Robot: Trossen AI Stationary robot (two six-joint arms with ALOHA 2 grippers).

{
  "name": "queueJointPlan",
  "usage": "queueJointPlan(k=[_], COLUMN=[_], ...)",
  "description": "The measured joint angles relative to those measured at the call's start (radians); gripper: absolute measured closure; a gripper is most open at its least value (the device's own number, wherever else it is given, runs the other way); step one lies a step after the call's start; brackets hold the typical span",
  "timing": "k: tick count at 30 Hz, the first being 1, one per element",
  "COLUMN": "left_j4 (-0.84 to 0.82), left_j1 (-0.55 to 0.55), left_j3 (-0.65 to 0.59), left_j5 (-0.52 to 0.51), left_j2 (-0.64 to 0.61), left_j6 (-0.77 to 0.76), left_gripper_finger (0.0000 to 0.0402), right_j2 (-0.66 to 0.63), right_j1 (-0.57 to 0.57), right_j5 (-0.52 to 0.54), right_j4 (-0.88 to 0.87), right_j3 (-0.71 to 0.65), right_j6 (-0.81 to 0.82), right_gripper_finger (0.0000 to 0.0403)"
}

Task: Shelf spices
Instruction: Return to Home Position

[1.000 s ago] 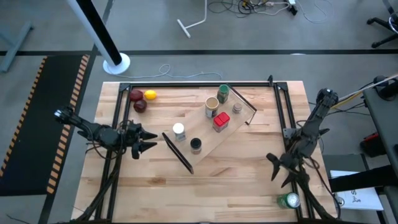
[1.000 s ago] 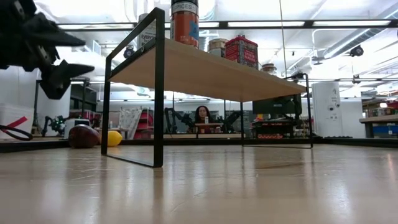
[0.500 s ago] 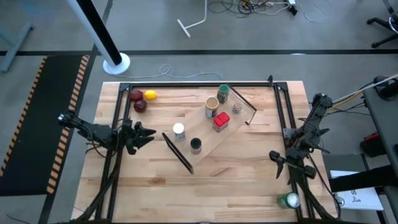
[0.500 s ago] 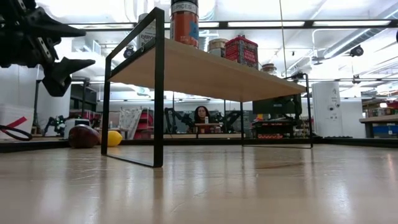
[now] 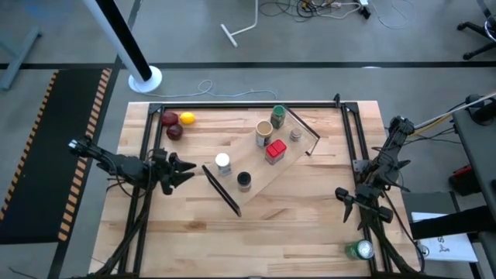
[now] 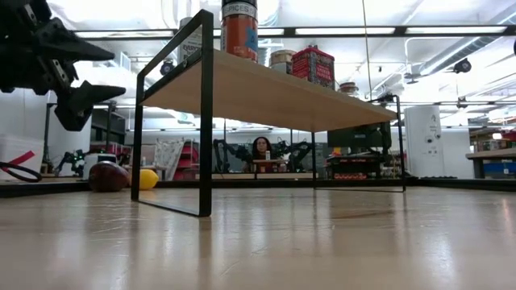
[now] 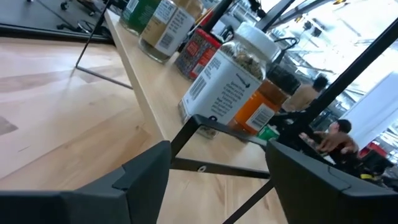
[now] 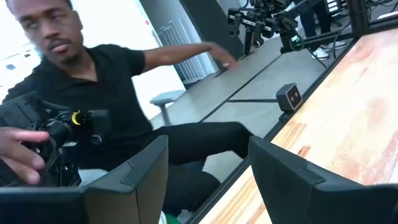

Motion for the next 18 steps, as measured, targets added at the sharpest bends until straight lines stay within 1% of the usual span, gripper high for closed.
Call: queueJointPlan(k=[18], left_j4=[0.002], left_j1=[0.000], left_j3=[0.001], left_j5=[0.000], left_j2=[0.160], left_j6=[0.000], left_gripper_finger=[0.0170], right_j2=[0.001], right_j1=[0.000], right_j5=[0.000], right_j4=[0.000], right_j3=[0.000], right_j6=[0.000], right_gripper_finger=[0.0204])
